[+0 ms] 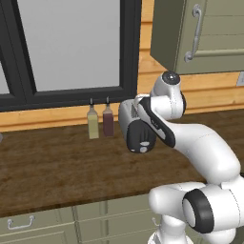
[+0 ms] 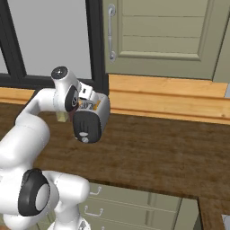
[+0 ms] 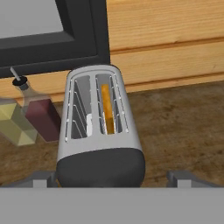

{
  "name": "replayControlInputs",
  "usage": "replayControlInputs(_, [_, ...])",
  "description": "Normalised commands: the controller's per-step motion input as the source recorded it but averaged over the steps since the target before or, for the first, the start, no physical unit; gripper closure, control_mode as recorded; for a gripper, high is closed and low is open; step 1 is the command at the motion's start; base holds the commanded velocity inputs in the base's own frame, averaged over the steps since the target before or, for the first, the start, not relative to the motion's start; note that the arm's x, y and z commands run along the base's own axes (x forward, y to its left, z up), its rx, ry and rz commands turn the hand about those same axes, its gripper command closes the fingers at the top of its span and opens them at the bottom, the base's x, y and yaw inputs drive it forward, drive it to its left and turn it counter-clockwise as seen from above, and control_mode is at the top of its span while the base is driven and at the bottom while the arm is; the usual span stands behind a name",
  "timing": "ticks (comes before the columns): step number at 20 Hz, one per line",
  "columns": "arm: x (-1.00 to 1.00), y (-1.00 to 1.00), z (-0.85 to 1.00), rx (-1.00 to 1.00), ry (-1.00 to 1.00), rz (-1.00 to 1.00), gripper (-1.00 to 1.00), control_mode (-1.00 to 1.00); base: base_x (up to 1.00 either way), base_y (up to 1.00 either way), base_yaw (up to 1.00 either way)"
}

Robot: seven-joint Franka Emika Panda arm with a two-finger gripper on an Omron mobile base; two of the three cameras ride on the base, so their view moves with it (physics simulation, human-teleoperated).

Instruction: Start the toaster. Once the lever pops up, take the bread to the plate on the dining counter.

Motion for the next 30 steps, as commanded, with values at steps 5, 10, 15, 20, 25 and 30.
replayControlInputs(5, [0.0,0.0,0.0,0.0,0.0,0.0,-1.0,-1.0,0.0,0.0,0.0])
replayControlInputs(10, [0.0,0.0,0.0,0.0,0.0,0.0,-1.0,-1.0,0.0,0.0,0.0])
replayControlInputs(15, [0.0,0.0,0.0,0.0,0.0,0.0,-1.0,-1.0,0.0,0.0,0.0])
replayControlInputs(20, [0.0,0.0,0.0,0.0,0.0,0.0,-1.0,-1.0,0.0,0.0,0.0])
replayControlInputs(25, [0.0,0.0,0.0,0.0,0.0,0.0,-1.0,-1.0,0.0,0.0,0.0])
replayControlInputs(30, [0.0,0.0,0.0,0.0,0.0,0.0,-1.0,-1.0,0.0,0.0,0.0])
